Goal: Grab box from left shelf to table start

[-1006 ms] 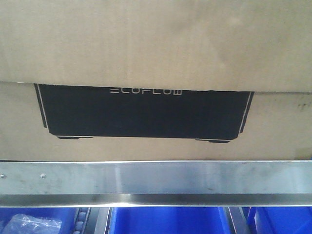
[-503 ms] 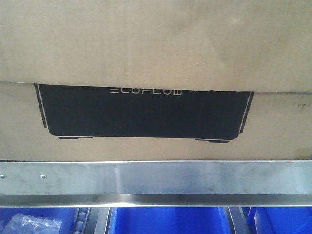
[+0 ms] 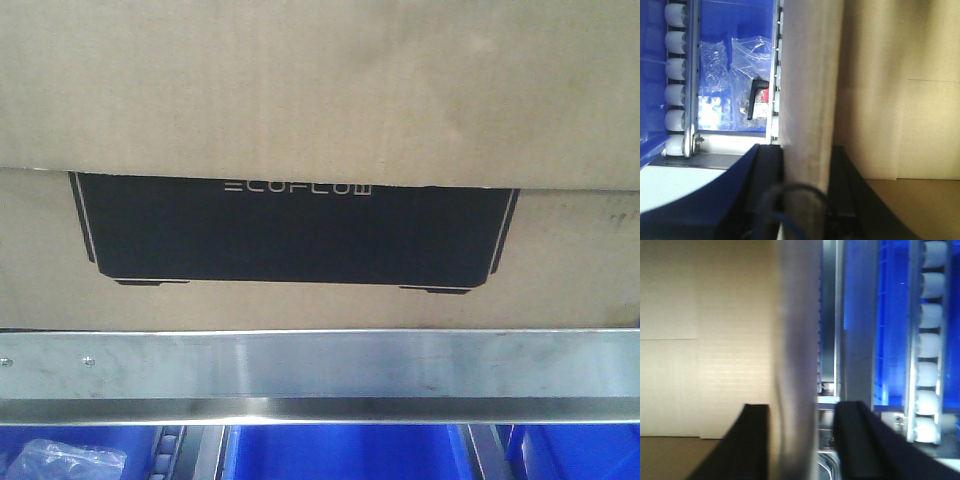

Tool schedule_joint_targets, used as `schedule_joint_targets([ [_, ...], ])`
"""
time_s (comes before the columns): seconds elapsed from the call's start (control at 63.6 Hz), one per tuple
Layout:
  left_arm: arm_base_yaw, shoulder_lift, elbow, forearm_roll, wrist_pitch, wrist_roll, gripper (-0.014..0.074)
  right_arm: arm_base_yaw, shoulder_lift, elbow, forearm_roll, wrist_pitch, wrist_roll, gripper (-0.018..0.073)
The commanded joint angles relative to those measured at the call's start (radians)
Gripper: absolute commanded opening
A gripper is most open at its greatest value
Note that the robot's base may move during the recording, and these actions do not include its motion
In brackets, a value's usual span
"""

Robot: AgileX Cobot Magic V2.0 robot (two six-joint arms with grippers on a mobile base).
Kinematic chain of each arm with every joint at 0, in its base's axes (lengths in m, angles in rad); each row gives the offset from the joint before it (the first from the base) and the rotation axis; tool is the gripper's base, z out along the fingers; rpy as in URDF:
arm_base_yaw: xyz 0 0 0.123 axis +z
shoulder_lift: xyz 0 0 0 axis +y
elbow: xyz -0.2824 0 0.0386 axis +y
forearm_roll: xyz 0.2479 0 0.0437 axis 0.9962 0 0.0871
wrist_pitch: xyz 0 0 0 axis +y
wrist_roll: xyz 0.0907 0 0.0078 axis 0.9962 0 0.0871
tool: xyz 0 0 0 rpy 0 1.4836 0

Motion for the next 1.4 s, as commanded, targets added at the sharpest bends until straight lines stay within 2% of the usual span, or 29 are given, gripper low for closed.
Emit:
schedule_joint_targets([
  [0.0, -0.004, -0.031, -0.031, -0.021, 0.081, -0.012, -0.0015, -0.001, -0.037, -0.037, 0.021, -0.027, -0.009, 0.0325],
  [0.66, -0.004, -0.031, -0.031, -0.021, 0.081, -0.012, -0.0015, -0.001, -0.041, -0.037, 0.021, -0.005, -0.009, 0.0316],
  [0.77, -0.004, -0.031, -0.031, -0.021, 0.081, -0.012, -0.0015, -0.001, -0.041, -0.037, 0.02, -0.004, -0.009, 0.0238],
  [0.928, -0.004, -0.031, -0.031, -0.021, 0.081, -0.012, -0.0015, -0.001, -0.041, -0.037, 0.017, -0.004, -0.009, 0.0038],
  [1.384, -0.004, -0.031, -0.031, -0.021, 0.081, -0.012, -0.0015, -0.001, -0.041, -0.037, 0.013, -0.001, -0.009, 0.0058],
])
